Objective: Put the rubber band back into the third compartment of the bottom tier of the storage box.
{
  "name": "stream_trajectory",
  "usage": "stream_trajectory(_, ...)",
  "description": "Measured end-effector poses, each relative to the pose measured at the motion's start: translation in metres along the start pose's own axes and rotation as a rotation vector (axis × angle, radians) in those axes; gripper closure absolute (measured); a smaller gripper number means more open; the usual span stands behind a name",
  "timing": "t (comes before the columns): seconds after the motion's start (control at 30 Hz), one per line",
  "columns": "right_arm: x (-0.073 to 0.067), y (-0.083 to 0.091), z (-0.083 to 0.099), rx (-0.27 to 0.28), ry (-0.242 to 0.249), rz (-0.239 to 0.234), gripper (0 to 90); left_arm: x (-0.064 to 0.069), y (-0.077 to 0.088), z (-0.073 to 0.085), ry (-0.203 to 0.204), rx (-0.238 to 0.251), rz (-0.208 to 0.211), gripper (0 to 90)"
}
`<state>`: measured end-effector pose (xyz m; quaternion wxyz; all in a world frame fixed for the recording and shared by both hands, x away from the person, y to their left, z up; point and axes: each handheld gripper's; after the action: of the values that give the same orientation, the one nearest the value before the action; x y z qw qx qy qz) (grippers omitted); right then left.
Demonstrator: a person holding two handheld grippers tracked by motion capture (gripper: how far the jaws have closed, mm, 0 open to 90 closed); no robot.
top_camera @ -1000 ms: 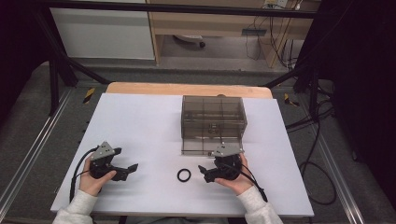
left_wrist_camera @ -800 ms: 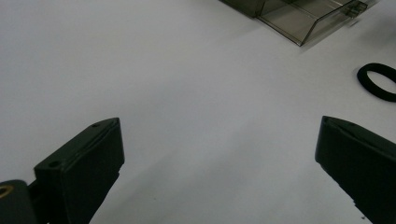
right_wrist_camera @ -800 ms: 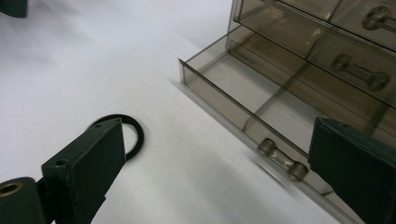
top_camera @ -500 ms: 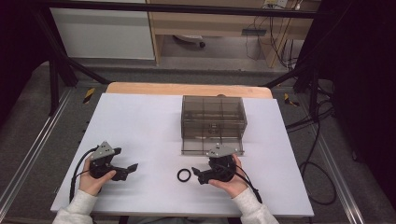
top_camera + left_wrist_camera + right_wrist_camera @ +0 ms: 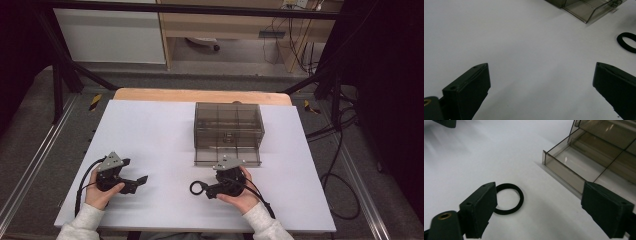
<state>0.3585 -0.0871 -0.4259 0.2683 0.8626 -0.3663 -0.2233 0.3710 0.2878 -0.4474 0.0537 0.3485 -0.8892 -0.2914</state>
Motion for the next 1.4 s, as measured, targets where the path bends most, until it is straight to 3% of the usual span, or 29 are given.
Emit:
stream_trajectory(0.3,0.002,-0.009,-0.001,-0.034,-0.051,-0.07,25.4,0.0,0.0,0.0,0.001,-0.002,-0.004,0.9)
stream_trajectory(1.4,0.0,-0.031,-0.001,-0.16,-0.04,-0.083,64.0,0.0,0.0,0.0,-0.002,-0.004,-0.007,0.9)
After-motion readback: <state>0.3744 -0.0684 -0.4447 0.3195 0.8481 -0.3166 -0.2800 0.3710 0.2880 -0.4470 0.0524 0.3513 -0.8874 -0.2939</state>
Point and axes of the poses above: each handheld gripper's, and its own axes: y roughly backward along the jaws, z roughly out of its underside, x roughly to its right, and after that the axes turned 12 degrees about -y, right-handed
